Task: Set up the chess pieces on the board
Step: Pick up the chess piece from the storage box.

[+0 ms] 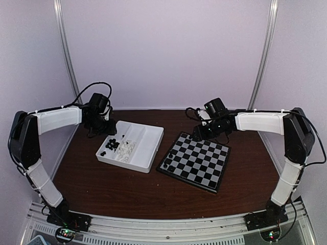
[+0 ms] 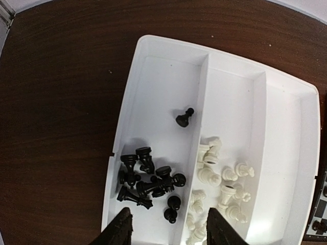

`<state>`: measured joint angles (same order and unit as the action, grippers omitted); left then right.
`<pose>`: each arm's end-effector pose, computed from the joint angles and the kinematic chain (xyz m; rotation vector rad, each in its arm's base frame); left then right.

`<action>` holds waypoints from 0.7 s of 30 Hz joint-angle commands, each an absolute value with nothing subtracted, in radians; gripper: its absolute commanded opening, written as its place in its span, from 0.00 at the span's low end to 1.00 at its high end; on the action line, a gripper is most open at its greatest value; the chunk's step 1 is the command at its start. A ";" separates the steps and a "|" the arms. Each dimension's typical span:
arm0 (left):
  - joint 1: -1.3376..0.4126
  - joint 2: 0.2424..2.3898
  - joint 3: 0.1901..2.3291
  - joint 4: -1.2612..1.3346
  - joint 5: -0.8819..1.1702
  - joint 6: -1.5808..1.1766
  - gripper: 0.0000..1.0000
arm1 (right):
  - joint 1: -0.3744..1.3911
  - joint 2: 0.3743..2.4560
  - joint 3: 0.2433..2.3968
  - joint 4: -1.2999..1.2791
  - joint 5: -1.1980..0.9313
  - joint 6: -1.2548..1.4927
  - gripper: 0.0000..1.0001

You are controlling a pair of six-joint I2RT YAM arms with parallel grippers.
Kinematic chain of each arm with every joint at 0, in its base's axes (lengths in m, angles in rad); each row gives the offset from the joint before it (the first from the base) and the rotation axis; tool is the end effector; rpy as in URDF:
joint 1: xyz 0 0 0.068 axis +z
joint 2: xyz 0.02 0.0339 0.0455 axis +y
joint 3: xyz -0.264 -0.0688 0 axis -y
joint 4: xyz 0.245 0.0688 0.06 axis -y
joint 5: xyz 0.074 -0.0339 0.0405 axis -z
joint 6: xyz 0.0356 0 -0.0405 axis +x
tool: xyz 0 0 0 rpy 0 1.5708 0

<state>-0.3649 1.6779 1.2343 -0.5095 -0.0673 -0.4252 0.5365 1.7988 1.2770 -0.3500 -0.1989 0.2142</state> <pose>0.3359 -0.1258 0.2357 -0.1037 2.5347 -0.2327 0.3334 0.2064 0.2172 -0.4915 2.4561 0.5668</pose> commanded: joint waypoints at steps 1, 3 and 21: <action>-0.335 1.777 1.350 -0.565 -0.050 -0.396 0.49 | 0.532 1.759 1.276 -0.313 -0.243 0.233 0.52; -0.324 1.843 1.425 -0.610 -0.052 -0.381 0.46 | 0.532 1.762 1.289 -0.321 -0.255 0.232 0.52; -0.313 2.163 1.765 -0.760 0.000 -0.261 0.39 | 0.533 1.844 1.444 -0.404 -0.303 0.218 0.52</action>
<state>-0.3187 2.1170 1.7035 -0.7219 -0.0349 -0.2974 0.5365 1.8130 1.4033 -0.3798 -0.2821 0.2138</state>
